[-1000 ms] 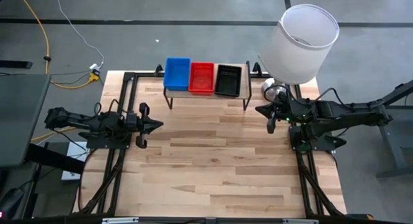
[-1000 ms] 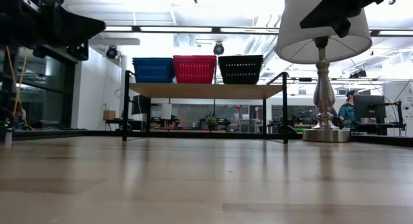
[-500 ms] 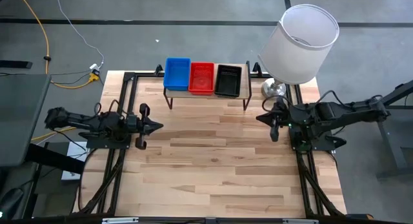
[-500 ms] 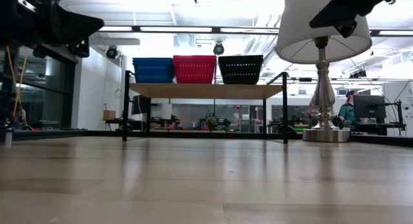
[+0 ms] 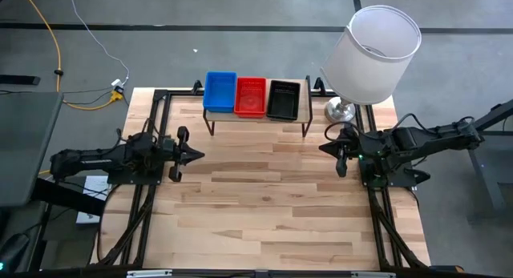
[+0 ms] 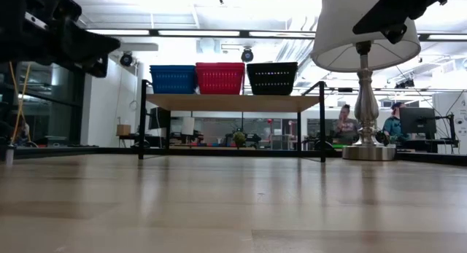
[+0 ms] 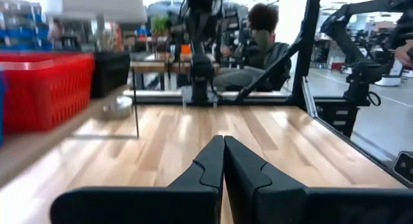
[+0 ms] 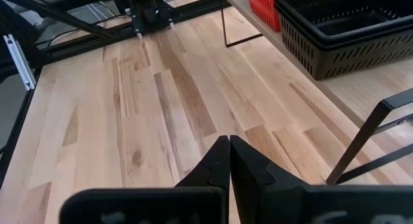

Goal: Stack baskets on shelf by color
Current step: Return to Home Position

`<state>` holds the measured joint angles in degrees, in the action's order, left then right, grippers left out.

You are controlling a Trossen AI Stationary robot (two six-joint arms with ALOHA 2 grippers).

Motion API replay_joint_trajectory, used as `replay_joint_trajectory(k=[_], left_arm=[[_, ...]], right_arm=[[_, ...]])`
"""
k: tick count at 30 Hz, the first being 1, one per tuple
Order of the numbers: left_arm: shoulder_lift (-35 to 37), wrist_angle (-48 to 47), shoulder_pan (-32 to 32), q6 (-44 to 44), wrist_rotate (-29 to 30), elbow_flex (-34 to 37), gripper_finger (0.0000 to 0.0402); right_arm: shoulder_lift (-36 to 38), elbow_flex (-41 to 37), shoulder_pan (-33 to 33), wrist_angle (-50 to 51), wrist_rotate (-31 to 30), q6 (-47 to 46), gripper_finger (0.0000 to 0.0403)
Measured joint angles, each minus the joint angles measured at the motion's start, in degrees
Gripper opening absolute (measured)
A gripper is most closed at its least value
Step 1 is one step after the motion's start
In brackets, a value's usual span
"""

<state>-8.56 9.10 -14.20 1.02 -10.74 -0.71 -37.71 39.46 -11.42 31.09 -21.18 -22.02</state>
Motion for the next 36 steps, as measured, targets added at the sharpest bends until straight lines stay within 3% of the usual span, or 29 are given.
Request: replay_joint_trajectory(k=[15, 21, 29, 36], left_arm=[[0.0, -6.7, 14.9, -0.3, 20.0, 0.0, 0.0000], [0.0, -6.4, 13.8, -1.8, 19.7, 0.0, 0.0000], [0.0, -8.0, 8.0, -1.1, 13.3, 0.0, 0.0000], [0.0, -8.2, 5.4, 2.3, 14.1, 0.0, 0.0000]], right_arm=[[0.0, 0.0, 0.0, 1.8, -0.1, 1.2, 0.0000], [0.0, 0.0, 0.0, 2.5, -0.1, 1.5, 0.0000], [0.0, 0.0, 0.0, 2.7, 0.2, 1.6, 0.0000], [3.0, 0.0, 0.0, 4.0, 0.8, 4.2, 0.0000]])
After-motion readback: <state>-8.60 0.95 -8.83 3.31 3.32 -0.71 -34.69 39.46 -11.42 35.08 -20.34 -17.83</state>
